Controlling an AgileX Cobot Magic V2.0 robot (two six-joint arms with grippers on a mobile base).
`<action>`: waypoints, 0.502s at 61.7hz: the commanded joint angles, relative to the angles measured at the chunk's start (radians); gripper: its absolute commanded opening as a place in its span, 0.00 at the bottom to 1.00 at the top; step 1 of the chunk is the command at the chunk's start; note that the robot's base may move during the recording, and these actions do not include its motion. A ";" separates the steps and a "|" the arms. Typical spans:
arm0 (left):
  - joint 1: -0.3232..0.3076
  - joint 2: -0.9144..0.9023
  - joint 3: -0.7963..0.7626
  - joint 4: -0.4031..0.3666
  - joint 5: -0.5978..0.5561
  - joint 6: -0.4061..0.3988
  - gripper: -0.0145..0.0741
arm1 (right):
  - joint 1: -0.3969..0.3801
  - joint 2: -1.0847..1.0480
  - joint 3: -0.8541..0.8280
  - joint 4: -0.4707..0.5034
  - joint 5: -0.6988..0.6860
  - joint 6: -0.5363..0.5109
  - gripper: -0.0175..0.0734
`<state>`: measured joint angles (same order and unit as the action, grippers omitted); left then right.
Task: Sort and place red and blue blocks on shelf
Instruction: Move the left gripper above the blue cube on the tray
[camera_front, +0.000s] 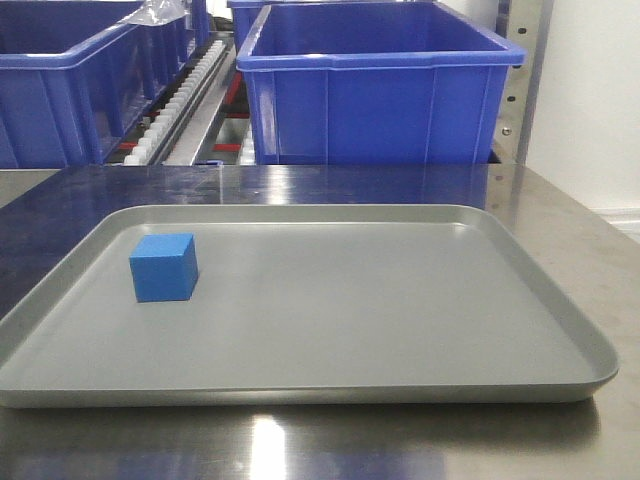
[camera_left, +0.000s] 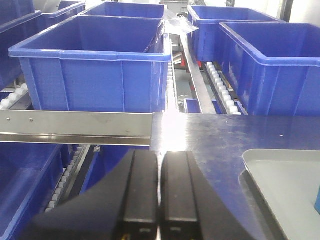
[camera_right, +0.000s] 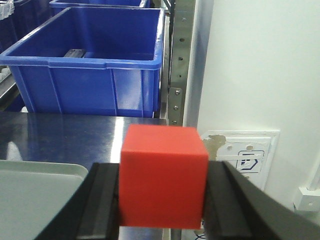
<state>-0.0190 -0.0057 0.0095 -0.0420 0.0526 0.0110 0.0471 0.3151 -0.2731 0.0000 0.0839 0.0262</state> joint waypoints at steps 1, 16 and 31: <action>-0.003 -0.013 0.021 -0.001 -0.089 -0.004 0.30 | -0.007 0.004 -0.029 -0.006 -0.084 0.000 0.24; -0.003 -0.013 0.021 -0.001 -0.082 -0.004 0.30 | -0.007 0.004 -0.029 -0.006 -0.084 0.000 0.24; -0.003 0.018 -0.010 0.015 0.038 -0.004 0.30 | -0.007 0.004 -0.029 -0.006 -0.084 0.000 0.24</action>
<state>-0.0190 -0.0057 0.0095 -0.0400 0.1314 0.0110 0.0471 0.3151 -0.2731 0.0000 0.0839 0.0262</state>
